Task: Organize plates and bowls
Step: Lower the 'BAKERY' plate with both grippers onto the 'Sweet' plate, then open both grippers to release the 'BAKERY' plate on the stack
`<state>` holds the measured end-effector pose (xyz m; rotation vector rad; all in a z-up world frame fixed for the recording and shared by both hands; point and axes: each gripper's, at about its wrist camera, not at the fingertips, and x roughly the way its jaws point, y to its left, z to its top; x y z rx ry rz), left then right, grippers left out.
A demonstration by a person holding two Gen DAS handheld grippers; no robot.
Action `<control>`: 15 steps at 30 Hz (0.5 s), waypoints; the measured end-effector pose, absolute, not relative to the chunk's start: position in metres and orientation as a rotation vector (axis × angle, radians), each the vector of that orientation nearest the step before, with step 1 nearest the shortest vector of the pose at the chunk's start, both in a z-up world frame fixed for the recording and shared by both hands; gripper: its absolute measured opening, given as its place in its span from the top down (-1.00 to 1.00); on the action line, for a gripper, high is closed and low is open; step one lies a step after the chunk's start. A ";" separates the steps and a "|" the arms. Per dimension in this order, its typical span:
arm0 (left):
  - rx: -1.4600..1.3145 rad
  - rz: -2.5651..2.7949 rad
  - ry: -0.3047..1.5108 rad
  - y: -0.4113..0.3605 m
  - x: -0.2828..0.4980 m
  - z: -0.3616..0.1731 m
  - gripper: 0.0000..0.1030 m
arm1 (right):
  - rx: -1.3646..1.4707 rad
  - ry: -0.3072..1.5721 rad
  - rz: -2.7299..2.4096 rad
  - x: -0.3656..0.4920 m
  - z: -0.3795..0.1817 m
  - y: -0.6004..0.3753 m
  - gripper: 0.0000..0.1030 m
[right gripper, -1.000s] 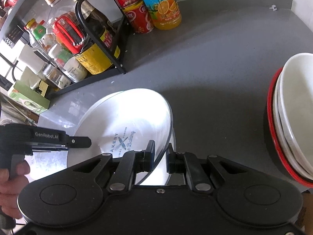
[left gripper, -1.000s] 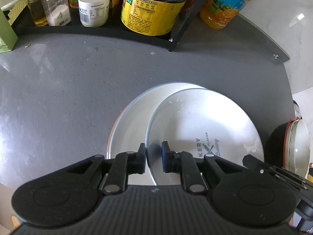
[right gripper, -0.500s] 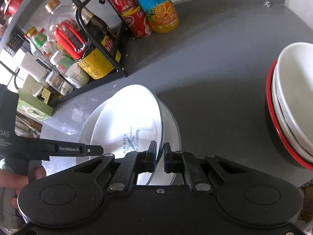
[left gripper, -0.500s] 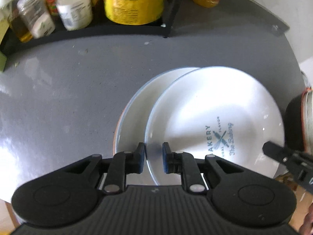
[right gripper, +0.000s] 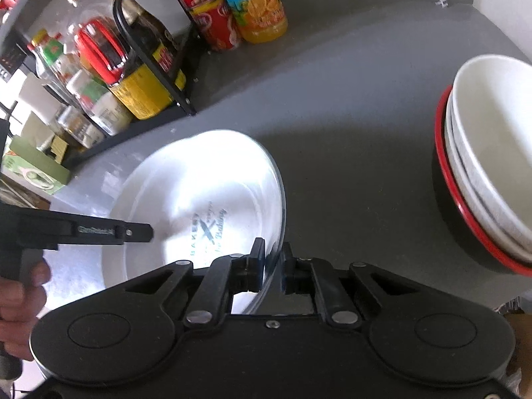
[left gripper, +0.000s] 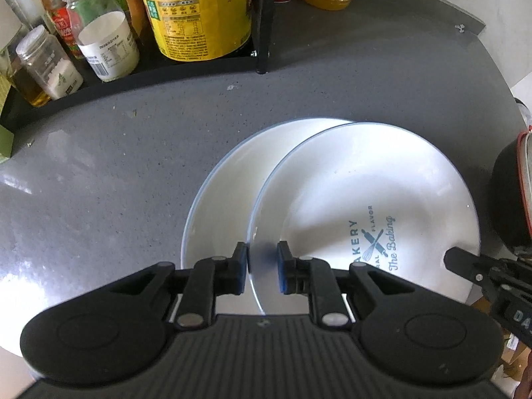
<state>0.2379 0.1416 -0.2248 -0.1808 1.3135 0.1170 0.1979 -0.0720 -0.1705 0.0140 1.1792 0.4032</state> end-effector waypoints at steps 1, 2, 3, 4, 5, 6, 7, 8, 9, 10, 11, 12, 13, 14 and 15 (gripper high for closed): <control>-0.171 0.122 1.313 0.139 0.236 -0.223 0.69 | 0.014 1.178 0.408 0.197 -0.172 -0.072 0.79; -0.159 0.128 1.312 0.136 0.233 -0.220 0.69 | 0.011 1.180 0.408 0.197 -0.172 -0.071 0.79; -0.149 0.131 1.310 0.135 0.233 -0.219 0.69 | 0.008 1.182 0.407 0.197 -0.173 -0.070 0.78; -0.148 0.134 1.310 0.135 0.233 -0.220 0.69 | 0.005 1.184 0.407 0.198 -0.173 -0.069 0.75; -0.148 0.137 1.311 0.135 0.233 -0.220 0.69 | 0.004 1.188 0.407 0.198 -0.174 -0.068 0.74; -0.146 0.140 1.313 0.136 0.233 -0.219 0.69 | 0.002 1.194 0.408 0.199 -0.176 -0.067 0.72; -0.144 0.144 1.314 0.138 0.232 -0.219 0.69 | 0.000 1.200 0.408 0.199 -0.177 -0.066 0.71; -0.143 0.147 1.315 0.139 0.232 -0.219 0.70 | -0.006 1.205 0.407 0.199 -0.179 -0.065 0.70; -0.142 0.150 1.316 0.140 0.231 -0.219 0.70 | -0.011 1.211 0.407 0.199 -0.181 -0.063 0.67; -0.145 0.155 1.318 0.142 0.231 -0.219 0.71 | -0.014 1.218 0.408 0.199 -0.183 -0.062 0.66; -0.145 0.160 1.321 0.143 0.231 -0.219 0.71 | -0.015 1.223 0.407 0.199 -0.185 -0.061 0.64; -0.141 0.165 1.323 0.144 0.230 -0.218 0.71 | -0.010 1.226 0.408 0.199 -0.186 -0.061 0.62; -0.139 0.169 1.324 0.145 0.230 -0.218 0.71 | -0.010 1.226 0.407 0.199 -0.186 -0.060 0.57; -0.149 0.167 1.325 0.147 0.230 -0.218 0.71 | -0.010 1.227 0.406 0.199 -0.187 -0.059 0.55; -0.156 0.166 1.327 0.148 0.230 -0.218 0.71 | -0.009 1.229 0.403 0.199 -0.187 -0.059 0.55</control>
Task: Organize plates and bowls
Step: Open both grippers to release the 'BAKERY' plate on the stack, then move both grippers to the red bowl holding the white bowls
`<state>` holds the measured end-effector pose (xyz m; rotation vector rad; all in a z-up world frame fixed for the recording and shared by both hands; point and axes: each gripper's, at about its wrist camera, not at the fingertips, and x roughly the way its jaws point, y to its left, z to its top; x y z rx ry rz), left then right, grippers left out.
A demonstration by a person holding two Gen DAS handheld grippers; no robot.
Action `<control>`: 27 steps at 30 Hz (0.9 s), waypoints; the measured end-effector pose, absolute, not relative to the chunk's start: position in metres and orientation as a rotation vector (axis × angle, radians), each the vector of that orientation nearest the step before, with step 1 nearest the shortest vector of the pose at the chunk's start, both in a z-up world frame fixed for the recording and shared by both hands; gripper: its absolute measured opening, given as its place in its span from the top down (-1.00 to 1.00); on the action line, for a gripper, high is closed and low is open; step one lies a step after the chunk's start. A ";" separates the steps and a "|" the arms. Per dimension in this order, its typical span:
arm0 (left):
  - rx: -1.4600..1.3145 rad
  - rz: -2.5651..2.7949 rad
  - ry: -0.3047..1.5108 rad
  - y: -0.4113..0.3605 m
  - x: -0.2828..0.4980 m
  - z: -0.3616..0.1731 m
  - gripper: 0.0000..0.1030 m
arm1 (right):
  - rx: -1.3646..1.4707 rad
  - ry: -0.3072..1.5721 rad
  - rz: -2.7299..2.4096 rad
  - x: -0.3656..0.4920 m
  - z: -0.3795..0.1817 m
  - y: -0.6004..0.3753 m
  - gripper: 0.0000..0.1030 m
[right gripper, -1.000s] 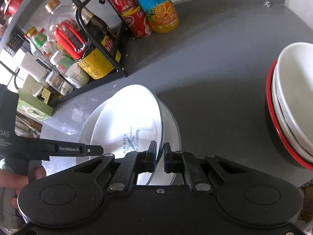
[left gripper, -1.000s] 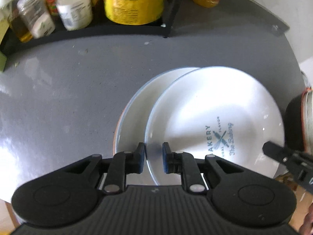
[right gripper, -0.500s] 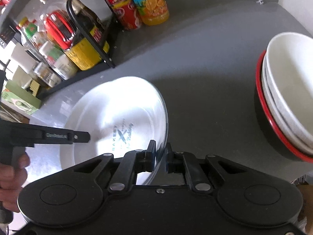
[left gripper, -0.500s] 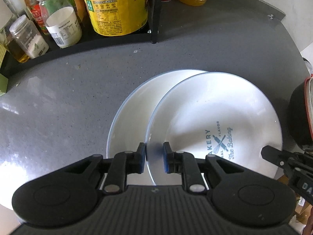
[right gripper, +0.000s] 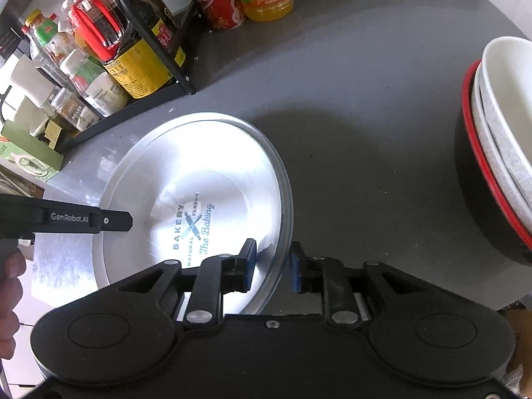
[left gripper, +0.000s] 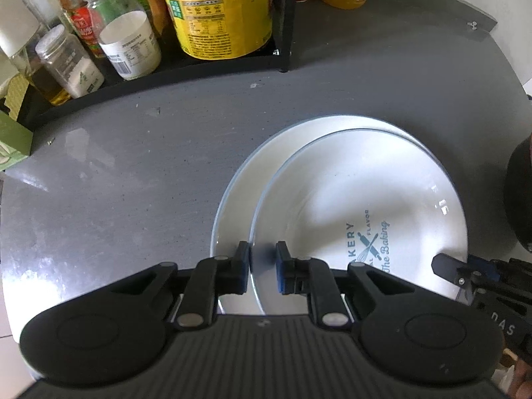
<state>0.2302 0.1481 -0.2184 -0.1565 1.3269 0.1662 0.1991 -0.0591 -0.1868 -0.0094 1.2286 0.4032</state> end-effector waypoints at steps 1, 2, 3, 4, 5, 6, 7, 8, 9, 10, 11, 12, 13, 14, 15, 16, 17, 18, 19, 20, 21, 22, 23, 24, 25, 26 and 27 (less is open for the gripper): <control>-0.160 0.166 1.328 0.149 0.231 -0.219 0.71 | -0.007 1.231 0.401 0.199 -0.186 -0.059 0.55; -0.161 0.166 1.331 0.149 0.231 -0.219 0.71 | 0.000 1.236 0.403 0.199 -0.186 -0.060 0.55; -0.162 0.165 1.333 0.149 0.231 -0.219 0.71 | 0.006 1.238 0.405 0.199 -0.184 -0.061 0.52; -0.164 0.166 1.337 0.149 0.231 -0.220 0.71 | 0.012 1.235 0.405 0.198 -0.182 -0.062 0.48; -0.164 0.167 1.343 0.149 0.232 -0.220 0.71 | 0.022 1.230 0.406 0.198 -0.178 -0.063 0.46; -0.163 0.170 1.355 0.148 0.232 -0.219 0.71 | 0.034 1.227 0.407 0.197 -0.175 -0.065 0.41; -0.162 0.174 1.364 0.149 0.234 -0.220 0.71 | 0.047 1.224 0.409 0.197 -0.171 -0.067 0.35; -0.157 0.178 1.373 0.148 0.234 -0.218 0.71 | 0.058 1.221 0.411 0.196 -0.167 -0.069 0.33; -0.154 0.174 1.375 0.148 0.235 -0.216 0.69 | 0.065 1.216 0.411 0.196 -0.163 -0.070 0.25; -0.152 0.174 1.374 0.148 0.235 -0.214 0.69 | 0.070 1.209 0.412 0.195 -0.159 -0.071 0.15; -0.154 0.171 1.373 0.149 0.236 -0.212 0.68 | 0.074 1.202 0.413 0.194 -0.155 -0.072 0.12; -0.163 0.170 1.376 0.150 0.238 -0.211 0.68 | 0.077 1.197 0.413 0.194 -0.152 -0.072 0.08; -0.184 0.164 1.384 0.151 0.240 -0.210 0.68 | 0.081 1.193 0.412 0.194 -0.148 -0.073 0.03; -0.198 0.159 1.390 0.151 0.241 -0.208 0.61 | 0.088 1.190 0.410 0.194 -0.145 -0.074 -0.02; -0.202 0.158 1.391 0.151 0.243 -0.207 0.53 | 0.096 1.186 0.405 0.195 -0.142 -0.075 -0.09; -0.203 0.153 1.382 0.151 0.244 -0.204 0.49 | 0.101 1.182 0.403 0.195 -0.139 -0.077 -0.14; -0.200 0.154 1.368 0.150 0.244 -0.200 0.36 | 0.105 1.175 0.400 0.196 -0.135 -0.078 -0.16; -0.190 0.162 1.359 0.148 0.245 -0.197 0.17 | 0.110 1.166 0.396 0.197 -0.131 -0.079 -0.23; -0.178 0.168 1.352 0.146 0.245 -0.195 0.09 | 0.113 1.158 0.391 0.198 -0.129 -0.079 -0.34; -0.170 0.173 1.338 0.144 0.246 -0.192 -0.02 | 0.116 1.148 0.388 0.198 -0.126 -0.081 -0.38; -0.170 0.175 1.324 0.143 0.246 -0.188 -0.09 | 0.117 1.138 0.383 0.198 -0.123 -0.082 -0.47; -0.172 0.170 1.316 0.142 0.246 -0.186 -0.13 | 0.118 1.127 0.378 0.197 -0.120 -0.083 -0.56; -0.175 0.153 1.310 0.140 0.246 -0.183 -0.24 | 0.121 1.115 0.374 0.196 -0.118 -0.085 -0.60; -0.175 0.140 1.309 0.137 0.247 -0.181 -0.32 | 0.125 1.102 0.371 0.194 -0.114 -0.087 -0.68; -0.174 0.134 1.303 0.134 0.247 -0.178 -0.33 | 0.128 1.092 0.364 0.193 -0.111 -0.088 -0.81; -0.171 0.137 1.291 0.131 0.246 -0.174 -0.35 | 0.131 1.080 0.355 0.191 -0.108 -0.092 -0.87; -0.164 0.142 1.274 0.128 0.246 -0.170 -0.40 | 0.127 1.068 0.346 0.189 -0.105 -0.095 -0.92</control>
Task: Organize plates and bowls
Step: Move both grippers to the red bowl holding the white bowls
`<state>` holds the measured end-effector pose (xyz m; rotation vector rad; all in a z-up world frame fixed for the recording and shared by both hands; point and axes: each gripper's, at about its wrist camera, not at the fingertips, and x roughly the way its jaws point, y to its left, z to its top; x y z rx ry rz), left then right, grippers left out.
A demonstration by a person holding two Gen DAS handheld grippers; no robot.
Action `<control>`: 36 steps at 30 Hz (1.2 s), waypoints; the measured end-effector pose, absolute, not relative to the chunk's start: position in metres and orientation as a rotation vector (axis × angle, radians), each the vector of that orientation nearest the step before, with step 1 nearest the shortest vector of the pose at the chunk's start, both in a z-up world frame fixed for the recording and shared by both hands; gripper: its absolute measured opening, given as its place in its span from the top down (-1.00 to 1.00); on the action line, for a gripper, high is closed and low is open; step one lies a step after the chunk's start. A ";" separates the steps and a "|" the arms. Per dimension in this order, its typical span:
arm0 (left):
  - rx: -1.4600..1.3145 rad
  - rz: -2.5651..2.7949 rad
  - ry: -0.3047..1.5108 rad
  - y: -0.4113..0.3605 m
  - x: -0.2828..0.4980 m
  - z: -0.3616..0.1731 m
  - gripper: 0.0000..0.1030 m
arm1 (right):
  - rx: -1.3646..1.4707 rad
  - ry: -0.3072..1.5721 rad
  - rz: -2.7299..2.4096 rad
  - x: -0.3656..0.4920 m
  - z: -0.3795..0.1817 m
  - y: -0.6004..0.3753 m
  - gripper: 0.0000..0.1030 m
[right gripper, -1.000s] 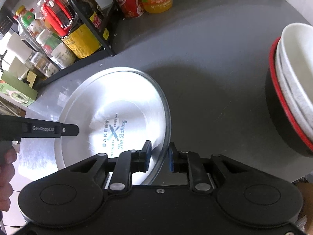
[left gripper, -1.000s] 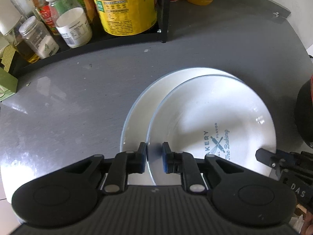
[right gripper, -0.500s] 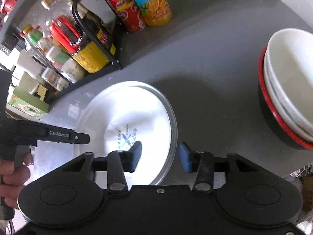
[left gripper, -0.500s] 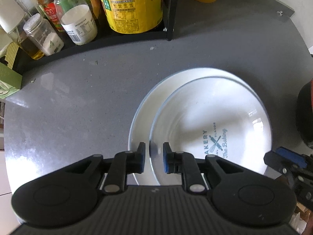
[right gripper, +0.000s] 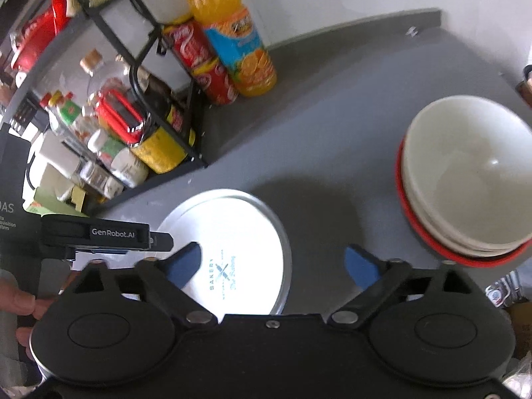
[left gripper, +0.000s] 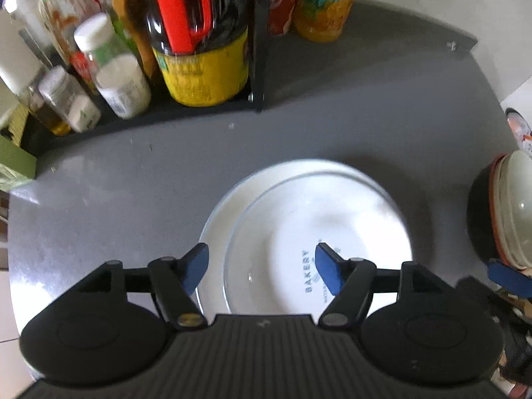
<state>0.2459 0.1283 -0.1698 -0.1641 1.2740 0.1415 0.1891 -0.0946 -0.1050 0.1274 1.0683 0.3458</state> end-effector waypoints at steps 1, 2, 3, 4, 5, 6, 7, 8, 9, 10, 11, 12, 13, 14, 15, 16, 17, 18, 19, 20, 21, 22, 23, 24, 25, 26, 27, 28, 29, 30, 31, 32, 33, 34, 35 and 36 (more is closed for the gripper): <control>-0.155 0.142 1.265 0.125 0.246 -0.166 -0.44 | 0.120 1.059 0.336 0.188 -0.102 -0.097 -0.93; -0.146 0.141 1.264 0.120 0.246 -0.163 -0.48 | 0.114 1.051 0.330 0.186 -0.100 -0.099 -0.93; -0.140 0.136 1.265 0.117 0.246 -0.160 -0.48 | 0.111 1.045 0.326 0.185 -0.097 -0.102 -0.96; -0.140 0.130 1.268 0.114 0.247 -0.157 -0.48 | 0.109 1.041 0.321 0.184 -0.094 -0.104 -1.00; -0.147 0.129 1.273 0.112 0.248 -0.154 -0.49 | 0.107 1.039 0.318 0.183 -0.092 -0.107 -1.00; -0.158 0.139 1.278 0.111 0.248 -0.152 -0.49 | 0.108 1.039 0.316 0.183 -0.090 -0.109 -1.00; -0.169 0.157 1.280 0.112 0.248 -0.151 -0.49 | 0.110 1.038 0.311 0.183 -0.089 -0.112 -1.00; -0.175 0.173 1.281 0.110 0.247 -0.149 -0.49 | 0.115 1.037 0.305 0.182 -0.087 -0.116 -1.00; -0.178 0.183 1.282 0.108 0.246 -0.147 -0.49 | 0.120 1.035 0.301 0.182 -0.085 -0.119 -1.00; -0.181 0.187 1.282 0.105 0.245 -0.146 -0.49 | 0.124 1.031 0.299 0.182 -0.083 -0.123 -1.00; -0.183 0.186 1.278 0.103 0.243 -0.145 -0.49 | 0.125 1.027 0.299 0.182 -0.081 -0.126 -1.00; -0.182 0.186 1.274 0.100 0.242 -0.143 -0.49 | 0.125 1.023 0.300 0.182 -0.079 -0.129 -1.00; -0.179 0.184 1.271 0.098 0.241 -0.141 -0.49 | 0.124 1.019 0.304 0.182 -0.077 -0.131 -1.00; -0.175 0.179 1.268 0.094 0.240 -0.139 -0.49 | 0.121 1.013 0.307 0.182 -0.075 -0.135 -1.00; -0.172 0.176 1.265 0.090 0.238 -0.137 -0.49 | 0.115 1.008 0.311 0.182 -0.072 -0.138 -1.00; -0.175 0.172 1.262 0.086 0.237 -0.135 -0.49 | 0.107 1.004 0.313 0.182 -0.070 -0.140 -1.00; -0.184 0.166 1.258 0.083 0.235 -0.133 -0.49 | 0.100 1.000 0.312 0.183 -0.068 -0.143 -1.00; -0.191 0.163 1.254 0.079 0.233 -0.131 -0.49 | 0.094 0.998 0.310 0.183 -0.066 -0.147 -1.00; -0.192 0.166 1.251 0.075 0.232 -0.128 -0.49 | 0.089 0.996 0.312 0.183 -0.065 -0.150 -1.00; -0.193 0.167 1.246 0.070 0.230 -0.126 -0.49 | 0.084 0.994 0.314 0.183 -0.064 -0.153 -1.00; -0.195 0.164 1.237 0.066 0.229 -0.123 -0.49 | 0.078 0.993 0.315 0.184 -0.062 -0.157 -1.00; -0.188 0.166 1.229 0.060 0.228 -0.121 -0.49 | 0.073 0.990 0.316 0.184 -0.061 -0.160 -1.00; -0.182 0.173 1.225 0.055 0.227 -0.120 -0.49 | 0.068 0.989 0.318 0.184 -0.060 -0.164 -1.00; -0.183 0.179 1.222 0.049 0.226 -0.119 -0.49 | 0.066 0.990 0.324 0.184 -0.060 -0.169 -1.00; -0.189 0.186 1.219 0.045 0.226 -0.118 -0.49 | 0.067 0.991 0.332 0.184 -0.059 -0.173 -1.00; -0.202 0.195 1.215 0.041 0.225 -0.118 -0.49 | 0.066 0.993 0.336 0.185 -0.059 -0.178 -1.00; -0.216 0.203 1.208 0.036 0.224 -0.117 -0.49 | 0.063 0.992 0.338 0.186 -0.059 -0.182 -1.00; -0.222 0.211 1.203 0.033 0.222 -0.116 -0.49 | 0.060 0.989 0.341 0.186 -0.058 -0.187 -1.00; -0.230 0.224 1.201 0.029 0.222 -0.115 -0.49 | 0.060 0.987 0.346 0.186 -0.058 -0.191 -1.00; -0.240 0.230 1.199 0.025 0.221 -0.115 -0.49 | 0.062 0.986 0.349 0.187 -0.057 -0.196 -1.00; -0.250 0.232 1.197 0.021 0.220 -0.114 -0.49 | 0.065 0.987 0.351 0.188 -0.058 -0.201 -1.00; -0.257 0.238 1.194 0.017 0.219 -0.113 -0.49 | 0.065 0.989 0.353 0.189 -0.058 -0.205 -1.00; -0.261 0.244 1.193 0.012 0.219 -0.113 -0.49 | 0.065 0.990 0.357 0.190 -0.058 -0.210 -1.00; -0.263 0.252 1.191 0.007 0.219 -0.112 -0.49 | 0.065 0.989 0.365 0.191 -0.059 -0.214 -1.00; -0.266 0.258 1.190 0.003 0.219 -0.112 -0.49 | 0.068 0.985 0.377 0.191 -0.059 -0.220 -1.00; -0.269 0.265 1.188 -0.002 0.219 -0.112 -0.49 | 0.069 0.981 0.383 0.192 -0.059 -0.223 -1.00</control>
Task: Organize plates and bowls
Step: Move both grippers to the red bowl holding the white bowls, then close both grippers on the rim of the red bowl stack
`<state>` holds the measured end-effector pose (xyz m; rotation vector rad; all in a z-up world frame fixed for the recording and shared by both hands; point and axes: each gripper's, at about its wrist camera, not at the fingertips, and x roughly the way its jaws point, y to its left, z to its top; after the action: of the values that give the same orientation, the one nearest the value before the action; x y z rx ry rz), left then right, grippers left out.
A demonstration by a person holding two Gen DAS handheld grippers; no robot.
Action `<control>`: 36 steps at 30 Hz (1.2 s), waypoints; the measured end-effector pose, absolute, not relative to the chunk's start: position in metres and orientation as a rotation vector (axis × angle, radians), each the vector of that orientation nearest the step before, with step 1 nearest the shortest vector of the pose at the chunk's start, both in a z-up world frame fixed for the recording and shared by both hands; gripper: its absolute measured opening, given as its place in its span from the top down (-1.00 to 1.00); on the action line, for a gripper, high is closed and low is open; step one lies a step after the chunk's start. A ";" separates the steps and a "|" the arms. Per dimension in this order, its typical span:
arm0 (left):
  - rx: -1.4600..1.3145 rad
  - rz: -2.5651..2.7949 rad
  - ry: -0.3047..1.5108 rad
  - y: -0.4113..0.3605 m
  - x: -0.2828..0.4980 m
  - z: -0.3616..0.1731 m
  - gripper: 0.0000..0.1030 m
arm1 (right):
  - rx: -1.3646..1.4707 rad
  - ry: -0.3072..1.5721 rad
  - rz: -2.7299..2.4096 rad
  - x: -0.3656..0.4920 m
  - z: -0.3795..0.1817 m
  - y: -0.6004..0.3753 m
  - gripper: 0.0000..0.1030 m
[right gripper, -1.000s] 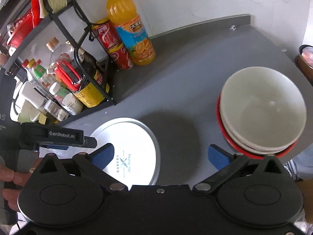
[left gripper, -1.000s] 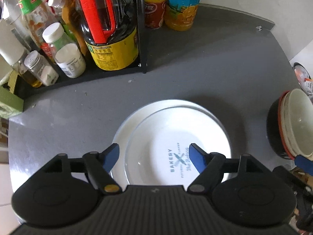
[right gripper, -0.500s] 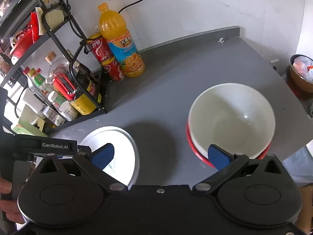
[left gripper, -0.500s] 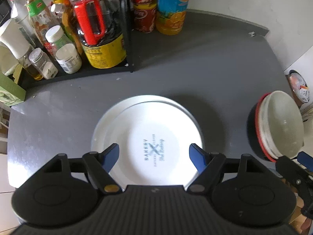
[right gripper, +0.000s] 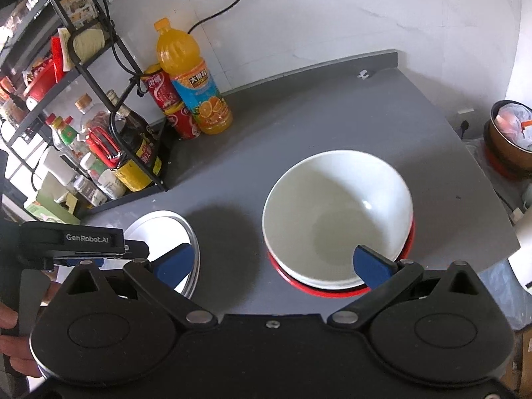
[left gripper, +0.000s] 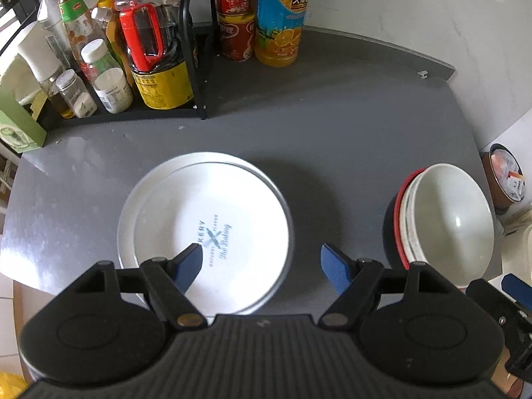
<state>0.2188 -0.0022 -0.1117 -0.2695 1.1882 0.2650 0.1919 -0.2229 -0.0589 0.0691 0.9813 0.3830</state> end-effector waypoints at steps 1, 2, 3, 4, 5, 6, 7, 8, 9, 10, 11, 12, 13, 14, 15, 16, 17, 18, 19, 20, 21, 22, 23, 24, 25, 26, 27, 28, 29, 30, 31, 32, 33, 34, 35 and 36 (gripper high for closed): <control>-0.271 0.271 1.185 -0.007 0.219 -0.111 -0.49 | 0.070 0.981 0.388 0.193 -0.060 -0.226 -1.00; -0.273 0.275 1.183 -0.010 0.219 -0.111 -0.49 | 0.072 0.984 0.391 0.195 -0.061 -0.230 -1.00; -0.278 0.280 1.182 -0.015 0.219 -0.111 -0.49 | 0.074 0.989 0.395 0.197 -0.062 -0.233 -1.00; -0.283 0.282 1.181 -0.019 0.219 -0.111 -0.49 | 0.075 0.992 0.400 0.199 -0.064 -0.236 -1.00; -0.286 0.286 1.180 -0.024 0.220 -0.111 -0.49 | 0.073 0.994 0.404 0.201 -0.065 -0.239 -1.00; -0.287 0.290 1.180 -0.027 0.221 -0.112 -0.49 | 0.070 0.993 0.406 0.202 -0.067 -0.242 -1.00; -0.290 0.294 1.180 -0.030 0.221 -0.113 -0.49 | 0.065 0.987 0.402 0.203 -0.068 -0.245 -1.00; -0.295 0.297 1.180 -0.034 0.222 -0.114 -0.49 | 0.062 0.980 0.391 0.204 -0.069 -0.249 -0.99; -0.300 0.300 1.179 -0.038 0.223 -0.115 -0.49 | 0.060 0.980 0.385 0.206 -0.071 -0.253 -0.99; -0.306 0.302 1.176 -0.041 0.223 -0.115 -0.49 | 0.062 0.983 0.386 0.208 -0.073 -0.256 -0.99; -0.315 0.302 1.170 -0.044 0.224 -0.116 -0.49 | 0.066 0.988 0.387 0.211 -0.075 -0.260 -0.98; -0.326 0.302 1.165 -0.047 0.225 -0.117 -0.49 | 0.066 0.990 0.388 0.213 -0.077 -0.263 -0.97; -0.337 0.305 1.157 -0.050 0.225 -0.118 -0.49 | 0.064 0.991 0.390 0.216 -0.080 -0.267 -0.96; -0.345 0.308 1.151 -0.053 0.226 -0.119 -0.49 | 0.062 0.993 0.391 0.218 -0.082 -0.270 -0.94; -0.352 0.309 1.147 -0.056 0.227 -0.120 -0.49 | 0.061 0.995 0.393 0.220 -0.084 -0.272 -0.92; -0.360 0.312 1.148 -0.059 0.228 -0.123 -0.49 | 0.061 0.999 0.393 0.223 -0.087 -0.275 -0.91; -0.371 0.316 1.150 -0.061 0.229 -0.125 -0.49 | 0.063 1.005 0.391 0.226 -0.090 -0.278 -0.90; -0.384 0.320 1.150 -0.063 0.230 -0.127 -0.49 | 0.068 1.010 0.392 0.230 -0.093 -0.280 -0.86; -0.394 0.325 1.148 -0.066 0.231 -0.129 -0.49 | 0.069 1.015 0.392 0.232 -0.095 -0.282 -0.83; -0.402 0.328 1.143 -0.069 0.232 -0.131 -0.49 | 0.066 1.022 0.388 0.235 -0.099 -0.284 -0.81; -0.414 0.327 1.138 -0.071 0.232 -0.133 -0.49 | 0.064 1.028 0.386 0.238 -0.102 -0.287 -0.74; -0.431 0.322 1.135 -0.073 0.233 -0.136 -0.49 | 0.062 1.034 0.386 0.240 -0.106 -0.289 -0.69; -0.453 0.315 1.133 -0.076 0.234 -0.140 -0.49 | 0.060 1.043 0.385 0.243 -0.109 -0.291 -0.67; -0.471 0.312 1.133 -0.079 0.235 -0.143 -0.49 | 0.056 1.051 0.384 0.245 -0.113 -0.293 -0.63; -0.483 0.313 1.135 -0.082 0.236 -0.147 -0.49 | 0.055 1.060 0.384 0.248 -0.116 -0.294 -0.56; -0.495 0.317 1.136 -0.085 0.236 -0.150 -0.49 | 0.057 1.068 0.387 0.250 -0.119 -0.296 -0.52; -0.509 0.315 1.133 -0.087 0.237 -0.153 -0.49 | 0.063 1.074 0.391 0.252 -0.121 -0.298 -0.46; -0.522 0.313 1.131 -0.089 0.237 -0.155 -0.48 | 0.068 1.081 0.394 0.255 -0.124 -0.300 -0.41; -0.536 0.314 1.132 -0.091 0.238 -0.158 -0.48 | 0.076 1.091 0.395 0.257 -0.127 -0.302 -0.40; -0.552 0.311 1.130 -0.092 0.239 -0.160 -0.48 | 0.083 1.100 0.396 0.260 -0.130 -0.303 -0.36; -0.564 0.303 1.125 -0.093 0.240 -0.163 -0.48 | 0.088 1.108 0.396 0.263 -0.133 -0.304 -0.29; -0.571 0.296 1.121 -0.096 0.242 -0.166 -0.48 | 0.092 1.113 0.394 0.266 -0.135 -0.305 -0.27; -0.578 0.293 1.120 -0.097 0.243 -0.168 -0.46 | 0.098 1.114 0.391 0.268 -0.137 -0.306 -0.22; -0.588 0.295 1.120 -0.098 0.244 -0.171 -0.45 | 0.105 1.116 0.390 0.270 -0.140 -0.307 -0.13; -0.597 0.299 1.118 -0.099 0.245 -0.174 -0.43 | 0.112 1.124 0.391 0.272 -0.143 -0.307 -0.10; -0.599 0.301 1.121 -0.100 0.246 -0.178 -0.42 | 0.115 1.134 0.387 0.273 -0.146 -0.306 -0.07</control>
<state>0.2463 -0.1001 -0.1778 -0.5994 1.1210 0.3006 0.2732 -0.3065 -0.1456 0.1152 1.1344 0.3872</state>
